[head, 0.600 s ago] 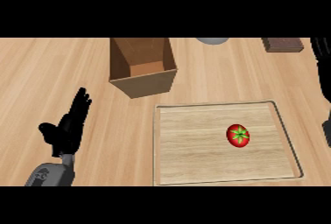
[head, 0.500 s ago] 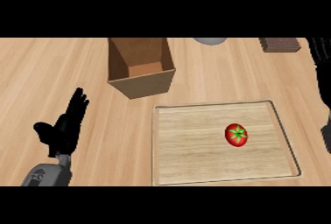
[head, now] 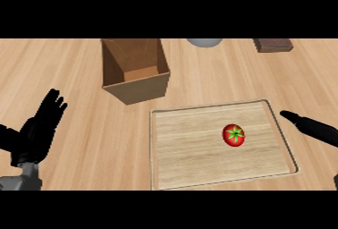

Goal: Pick the tomato from the tray and place it in the cardboard box

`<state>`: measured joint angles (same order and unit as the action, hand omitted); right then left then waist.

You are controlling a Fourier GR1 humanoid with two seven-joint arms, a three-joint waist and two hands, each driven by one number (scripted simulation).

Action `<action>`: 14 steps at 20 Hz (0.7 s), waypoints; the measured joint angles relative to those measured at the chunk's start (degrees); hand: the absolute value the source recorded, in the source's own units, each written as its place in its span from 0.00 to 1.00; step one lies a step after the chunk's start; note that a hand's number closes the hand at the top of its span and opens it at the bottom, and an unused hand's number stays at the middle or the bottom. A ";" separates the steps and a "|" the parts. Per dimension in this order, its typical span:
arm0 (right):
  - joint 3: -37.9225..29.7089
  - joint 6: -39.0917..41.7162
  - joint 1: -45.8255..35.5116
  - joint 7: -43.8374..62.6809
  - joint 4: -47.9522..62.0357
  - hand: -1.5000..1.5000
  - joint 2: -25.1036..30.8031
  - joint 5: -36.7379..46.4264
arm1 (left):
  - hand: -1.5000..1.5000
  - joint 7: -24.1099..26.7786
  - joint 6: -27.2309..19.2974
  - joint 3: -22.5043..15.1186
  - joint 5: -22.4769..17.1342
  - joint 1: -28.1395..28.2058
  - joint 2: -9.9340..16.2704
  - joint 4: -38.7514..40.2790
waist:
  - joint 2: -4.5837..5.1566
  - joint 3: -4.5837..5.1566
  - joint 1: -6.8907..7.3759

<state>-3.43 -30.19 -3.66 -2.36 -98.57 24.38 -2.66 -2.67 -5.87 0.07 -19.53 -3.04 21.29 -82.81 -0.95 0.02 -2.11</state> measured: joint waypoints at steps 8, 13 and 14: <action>10.38 -2.49 16.29 6.52 -17.53 0.00 2.78 17.21 | 0.50 -4.43 2.00 1.08 -2.52 1.81 1.87 -5.14 | 0.40 0.25 0.93; 12.56 5.00 21.02 21.38 -20.44 0.00 11.33 26.45 | 0.50 -5.77 1.98 0.95 -2.74 2.08 2.22 -7.33 | 0.72 0.49 1.79; 13.13 6.95 21.05 24.85 -21.29 0.00 12.70 27.98 | 0.50 -5.81 1.90 0.73 -2.62 2.06 2.01 -7.43 | 0.83 0.51 2.02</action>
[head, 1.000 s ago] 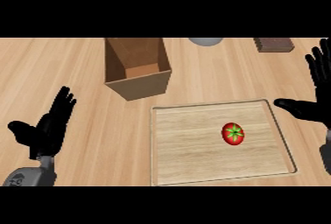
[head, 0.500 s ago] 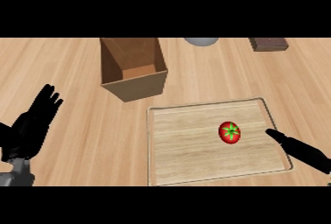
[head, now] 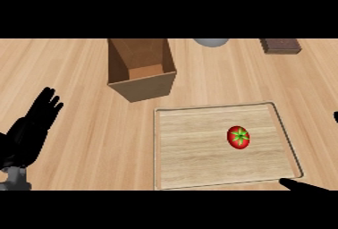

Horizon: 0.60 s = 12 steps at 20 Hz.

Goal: Pick the tomato from the tray and place it in the cardboard box

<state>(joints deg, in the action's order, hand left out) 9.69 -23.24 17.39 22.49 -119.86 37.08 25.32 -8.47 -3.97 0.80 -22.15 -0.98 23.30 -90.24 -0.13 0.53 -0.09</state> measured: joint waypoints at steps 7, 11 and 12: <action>5.72 16.00 -6.36 26.53 -5.96 0.00 4.46 4.13 | 0.50 -1.67 0.47 -0.82 -0.05 -1.08 0.05 -1.56 | 0.48 -0.05 2.12; 8.81 23.53 -14.84 37.74 -6.22 0.00 2.32 1.55 | 0.50 -2.99 0.05 -1.06 0.07 -1.97 -0.33 -2.27 | 0.48 -0.20 2.34; 9.56 24.59 -16.92 39.26 -5.40 0.00 1.19 0.76 | 0.50 -3.24 -0.09 -0.92 0.21 -2.32 -0.27 -2.07 | 0.51 -0.23 2.38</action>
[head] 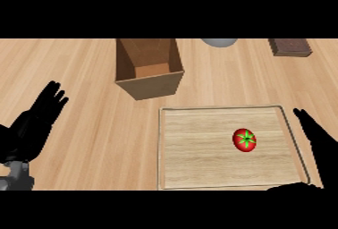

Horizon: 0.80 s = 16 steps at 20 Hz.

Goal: Pick the tomato from the tray and place it in the cardboard box

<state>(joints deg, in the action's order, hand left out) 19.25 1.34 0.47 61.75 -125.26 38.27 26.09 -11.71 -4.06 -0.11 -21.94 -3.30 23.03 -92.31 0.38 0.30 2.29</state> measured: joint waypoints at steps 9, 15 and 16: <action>3.03 4.85 -11.58 5.56 8.18 0.00 -7.19 -3.91 | 0.50 -0.92 -0.15 1.07 0.51 -0.06 -0.38 0.14 | -0.26 -0.16 -1.17; 3.00 6.78 -14.17 6.07 11.10 0.00 -8.93 -5.17 | 0.50 -1.30 0.29 2.03 0.28 0.71 -0.74 -0.58 | -0.39 -0.21 -1.67; 3.44 6.80 -13.37 5.28 11.82 0.00 -9.28 -4.43 | 0.50 -1.14 0.46 2.21 0.40 0.97 -0.76 -0.57 | -0.41 -0.21 -1.77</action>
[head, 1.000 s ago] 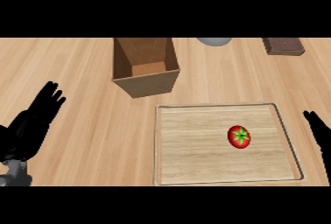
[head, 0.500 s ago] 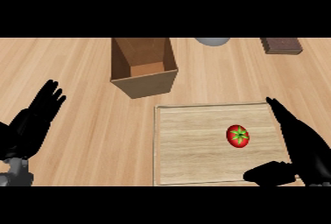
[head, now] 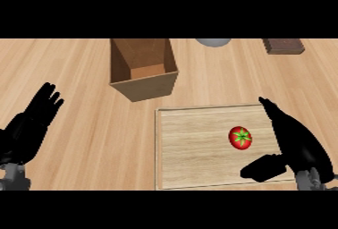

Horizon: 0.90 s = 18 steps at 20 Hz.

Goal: Pick the tomato from the tray and place it in the cardboard box

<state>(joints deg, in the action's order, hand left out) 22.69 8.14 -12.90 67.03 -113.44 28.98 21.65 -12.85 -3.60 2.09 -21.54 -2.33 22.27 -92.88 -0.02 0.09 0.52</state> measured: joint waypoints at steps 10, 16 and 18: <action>-0.68 1.89 -2.56 -1.91 3.37 0.00 -4.58 4.77 | 0.50 -0.13 1.29 1.00 1.27 2.34 -1.36 -1.77 | -0.04 -0.05 -0.24; -0.10 2.91 -2.83 -2.44 6.10 0.00 -6.26 7.28 | 0.50 -0.08 1.36 1.45 2.16 1.64 -2.10 -0.85 | -0.01 -0.04 -0.35; 0.02 3.24 -3.61 -2.01 7.13 0.00 -7.45 7.73 | 0.50 -0.41 1.39 1.32 2.42 1.79 -2.31 -1.48 | -0.02 -0.05 -0.27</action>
<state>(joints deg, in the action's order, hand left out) 22.72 11.39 -16.51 65.02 -106.32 21.53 29.38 -13.26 -2.21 3.42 -19.12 -0.53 19.96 -94.35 -0.04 0.04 0.25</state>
